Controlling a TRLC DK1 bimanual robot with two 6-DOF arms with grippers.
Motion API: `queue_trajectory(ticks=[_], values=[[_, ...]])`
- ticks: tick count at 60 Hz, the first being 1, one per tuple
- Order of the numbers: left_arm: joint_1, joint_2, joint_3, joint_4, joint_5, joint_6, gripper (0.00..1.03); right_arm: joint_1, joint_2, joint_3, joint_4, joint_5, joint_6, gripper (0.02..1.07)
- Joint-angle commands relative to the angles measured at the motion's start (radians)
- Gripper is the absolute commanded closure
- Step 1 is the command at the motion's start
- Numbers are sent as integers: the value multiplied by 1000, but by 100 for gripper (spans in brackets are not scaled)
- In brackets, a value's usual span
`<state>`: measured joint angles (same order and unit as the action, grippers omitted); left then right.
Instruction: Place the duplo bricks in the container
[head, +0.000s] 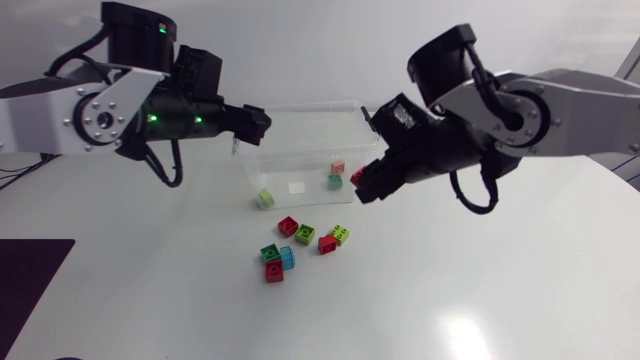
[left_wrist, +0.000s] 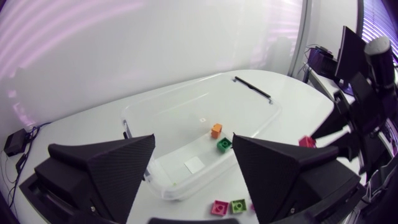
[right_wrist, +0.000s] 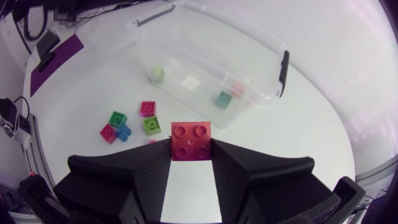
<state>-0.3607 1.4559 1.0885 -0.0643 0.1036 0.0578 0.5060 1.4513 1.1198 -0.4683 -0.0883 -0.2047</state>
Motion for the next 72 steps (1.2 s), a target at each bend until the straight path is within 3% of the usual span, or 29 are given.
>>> queue_trajectory(ticks=[1,15,28,45,51,59,62,72], values=[[5,-83,-73,-38,34,30,14,-20,17,64,13,10,45,72],[-1,-193,-230,-150,122,137,17,-49,127,210,83,33,102,72],[-63,-203,-375,-154,133,203,18,-47,259,318,145,67,122,72],[-141,-83,-395,-152,136,175,18,-47,414,445,189,119,122,70],[-146,-28,-398,-120,136,186,18,-47,475,499,186,134,120,53],[-86,27,-397,-81,134,254,18,-46,501,514,180,150,122,13],[-53,34,-397,-81,134,289,18,-46,486,497,178,150,122,8],[46,61,-417,-80,134,415,18,-49,397,394,186,150,114,7]])
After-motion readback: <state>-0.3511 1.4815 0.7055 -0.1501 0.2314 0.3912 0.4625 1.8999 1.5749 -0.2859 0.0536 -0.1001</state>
